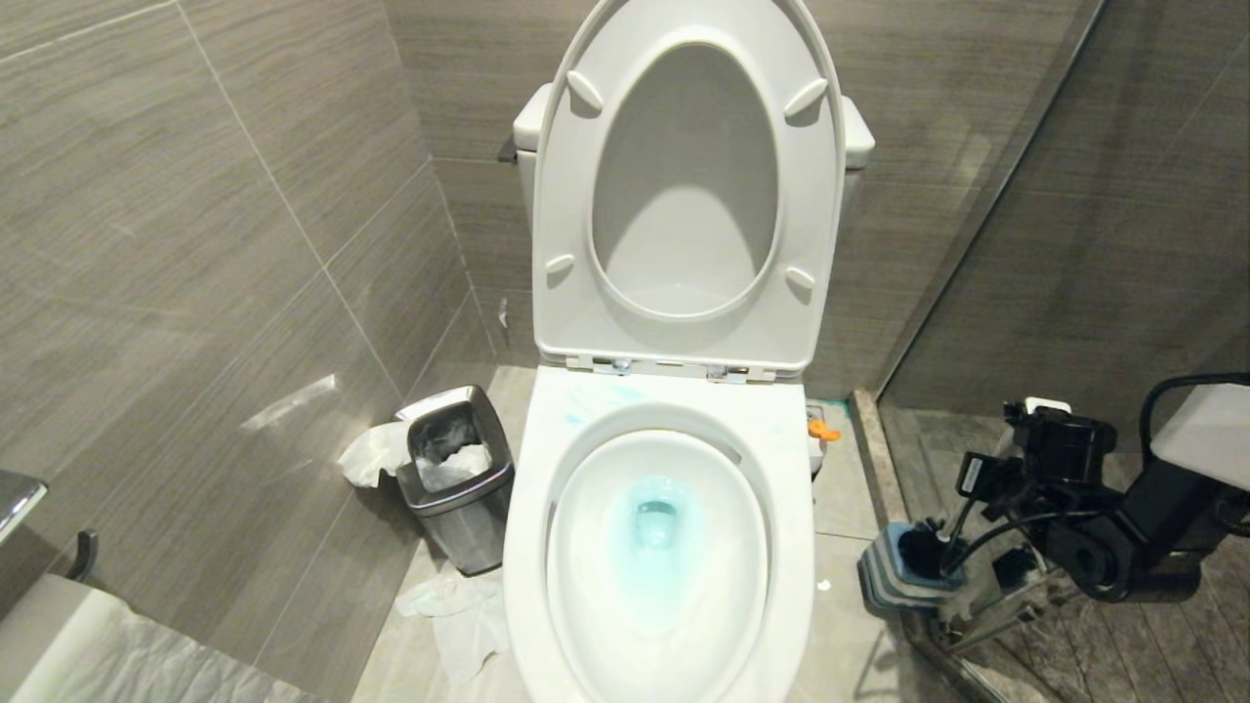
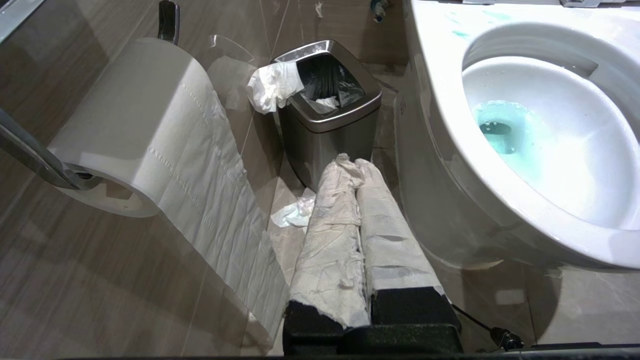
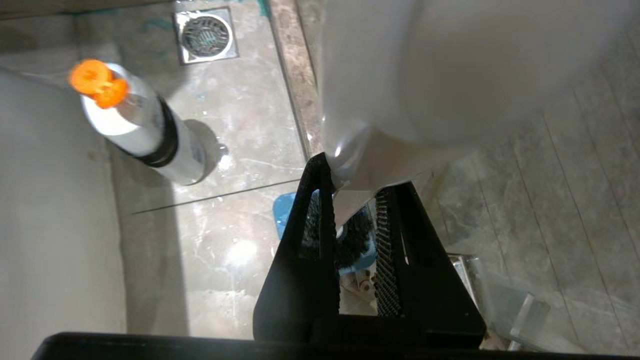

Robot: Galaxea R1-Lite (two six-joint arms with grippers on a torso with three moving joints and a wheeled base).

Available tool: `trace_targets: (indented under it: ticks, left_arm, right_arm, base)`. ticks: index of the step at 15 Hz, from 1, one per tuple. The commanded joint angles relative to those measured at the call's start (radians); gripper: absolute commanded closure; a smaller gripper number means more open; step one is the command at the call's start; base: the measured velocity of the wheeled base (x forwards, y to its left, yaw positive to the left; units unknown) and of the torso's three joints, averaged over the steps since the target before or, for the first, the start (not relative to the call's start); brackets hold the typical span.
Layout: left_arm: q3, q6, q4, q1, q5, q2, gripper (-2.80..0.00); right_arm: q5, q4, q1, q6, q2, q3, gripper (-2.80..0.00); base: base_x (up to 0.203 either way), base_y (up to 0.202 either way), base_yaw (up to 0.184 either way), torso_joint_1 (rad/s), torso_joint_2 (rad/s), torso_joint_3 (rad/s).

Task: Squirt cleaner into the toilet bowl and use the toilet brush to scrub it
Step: Put the toilet brush back

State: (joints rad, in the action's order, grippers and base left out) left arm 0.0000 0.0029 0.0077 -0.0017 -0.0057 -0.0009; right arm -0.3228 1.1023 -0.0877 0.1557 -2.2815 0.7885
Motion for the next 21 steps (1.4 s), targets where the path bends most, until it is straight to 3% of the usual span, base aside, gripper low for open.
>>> trace_targets:
  ticks: [1, 8, 11, 12, 18, 21]
  left_arm:
    - [0.002, 0.000, 0.000, 0.000, 0.000, 0.001, 0.00]
    - [0.002, 0.000, 0.000, 0.000, 0.000, 0.001, 0.00]
    - [0.002, 0.000, 0.000, 0.000, 0.000, 0.001, 0.00]
    - [0.002, 0.000, 0.000, 0.000, 0.001, 0.001, 0.00]
    - [0.002, 0.000, 0.000, 0.000, 0.000, 0.001, 0.00]
    - [0.002, 0.000, 0.000, 0.000, 0.000, 0.001, 0.00]
  right_arm:
    - [-0.002, 0.037, -0.014, 0.000, -0.077, -0.003, 0.00]
    - [-0.001, 0.227, -0.021, -0.009, -0.227, -0.030, 0.00]
    - [0.001, 0.231, -0.023, -0.010, -0.228, -0.035, 0.00]
    - [0.001, 0.231, -0.023, -0.010, -0.227, -0.035, -2.80]
    - [0.002, 0.241, -0.023, -0.027, -0.191, -0.065, -2.80]
    - [0.042, 0.242, -0.023, -0.029, -0.117, -0.158, -2.80]
  base:
    - [0.000, 0.000, 0.000, 0.000, 0.00, 0.000]
    - [0.000, 0.000, 0.000, 0.000, 0.00, 0.000]
    - [0.000, 0.000, 0.000, 0.000, 0.00, 0.000]
    - [0.000, 0.000, 0.000, 0.000, 0.00, 0.000]
    - [0.000, 0.000, 0.000, 0.000, 0.00, 0.000]
    - [0.000, 0.000, 0.000, 0.000, 0.00, 0.000]
